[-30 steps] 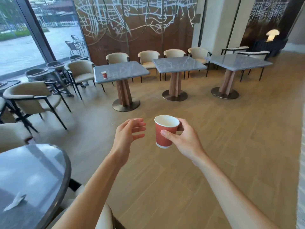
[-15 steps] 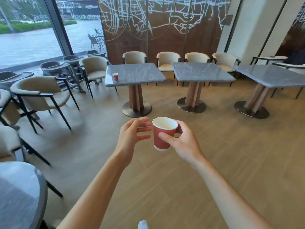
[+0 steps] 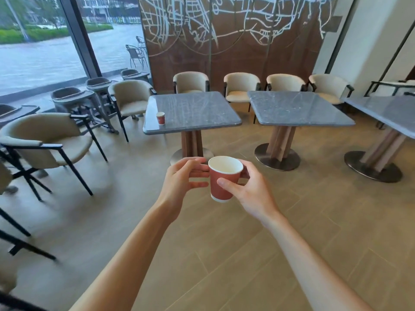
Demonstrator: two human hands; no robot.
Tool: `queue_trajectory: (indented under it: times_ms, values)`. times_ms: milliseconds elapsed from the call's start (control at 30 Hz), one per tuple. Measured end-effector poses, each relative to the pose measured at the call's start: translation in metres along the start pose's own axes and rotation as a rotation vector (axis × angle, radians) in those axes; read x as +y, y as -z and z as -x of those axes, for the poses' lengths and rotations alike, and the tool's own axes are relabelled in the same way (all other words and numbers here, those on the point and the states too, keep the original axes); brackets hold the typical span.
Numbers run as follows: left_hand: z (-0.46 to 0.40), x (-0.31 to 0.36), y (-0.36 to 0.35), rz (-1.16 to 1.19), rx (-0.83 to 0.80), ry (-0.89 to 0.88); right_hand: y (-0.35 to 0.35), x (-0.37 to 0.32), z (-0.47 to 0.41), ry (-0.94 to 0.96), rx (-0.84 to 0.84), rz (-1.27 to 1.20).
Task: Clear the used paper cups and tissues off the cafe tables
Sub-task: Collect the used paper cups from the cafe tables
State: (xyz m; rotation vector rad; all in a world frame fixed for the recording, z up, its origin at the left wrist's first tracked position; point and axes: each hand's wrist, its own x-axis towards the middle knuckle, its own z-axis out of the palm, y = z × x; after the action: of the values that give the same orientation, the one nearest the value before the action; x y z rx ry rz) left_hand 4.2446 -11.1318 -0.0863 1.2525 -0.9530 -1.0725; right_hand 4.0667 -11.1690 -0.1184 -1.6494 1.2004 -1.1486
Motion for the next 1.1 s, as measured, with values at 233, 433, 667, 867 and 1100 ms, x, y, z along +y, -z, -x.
queue_trajectory:
  times_ms: [233, 433, 667, 867, 1100]
  values:
    - [-0.136, -0.006, -0.004, -0.075, 0.017, -0.007, -0.018, 0.034, -0.139, 0.021, -0.030, -0.003]
    - [-0.266, -0.007, -0.010, -0.131, 0.063, -0.017, -0.039, 0.068, -0.282, 0.054, -0.104, -0.012]
    - [-0.403, 0.010, 0.001, -0.123, 0.155, -0.027, -0.076, 0.080, -0.437, 0.080, -0.207, -0.012]
    - [-0.488, 0.004, 0.047, -0.136, 0.245, -0.024, -0.138, 0.085, -0.528, 0.094, -0.340, 0.001]
    - [-0.616, -0.018, 0.135, -0.086, 0.292, -0.008, -0.246, 0.101, -0.641, 0.113, -0.392, 0.073]
